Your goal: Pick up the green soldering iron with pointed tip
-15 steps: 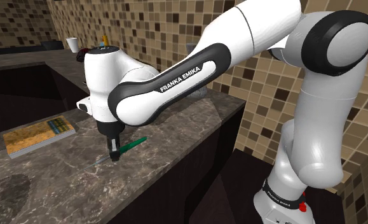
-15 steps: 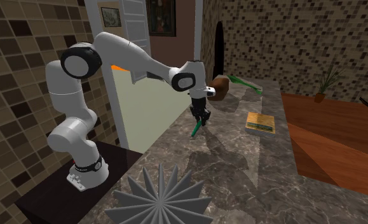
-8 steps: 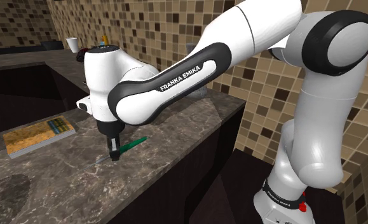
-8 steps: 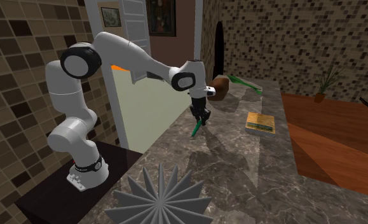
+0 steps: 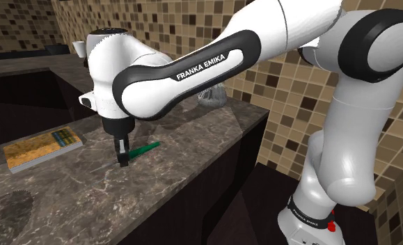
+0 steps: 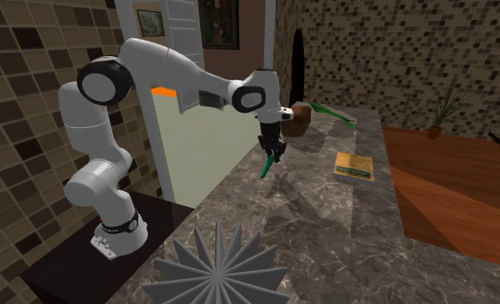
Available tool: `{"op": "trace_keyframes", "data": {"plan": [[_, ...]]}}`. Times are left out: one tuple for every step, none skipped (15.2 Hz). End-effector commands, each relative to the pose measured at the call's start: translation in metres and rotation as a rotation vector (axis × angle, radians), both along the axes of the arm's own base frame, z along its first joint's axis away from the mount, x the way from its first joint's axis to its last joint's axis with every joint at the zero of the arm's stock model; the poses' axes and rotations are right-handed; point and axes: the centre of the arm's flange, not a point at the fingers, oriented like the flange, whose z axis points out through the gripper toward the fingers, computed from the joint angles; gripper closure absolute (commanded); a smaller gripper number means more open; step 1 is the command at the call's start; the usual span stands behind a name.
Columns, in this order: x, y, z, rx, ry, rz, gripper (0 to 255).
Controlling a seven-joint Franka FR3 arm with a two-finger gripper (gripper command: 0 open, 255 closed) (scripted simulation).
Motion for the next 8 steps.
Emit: {"op": "trace_keyframes", "data": {"plan": [[0.0,0.0,0.011,0.0,0.0,0.0,255],[0.0,0.0,0.016,0.0,0.0,0.0,255],[0.0,0.0,0.021,0.0,0.0,0.0,255],[0.0,0.0,0.027,0.0,0.0,0.0,255],[0.0,0.0,0.032,0.0,0.0,0.0,255],[0.0,0.0,0.037,0.0,0.0,0.0,255],[0.0,0.0,0.038,0.0,0.0,0.0,255],[0.0,0.0,0.038,0.0,0.0,0.0,255]]}}
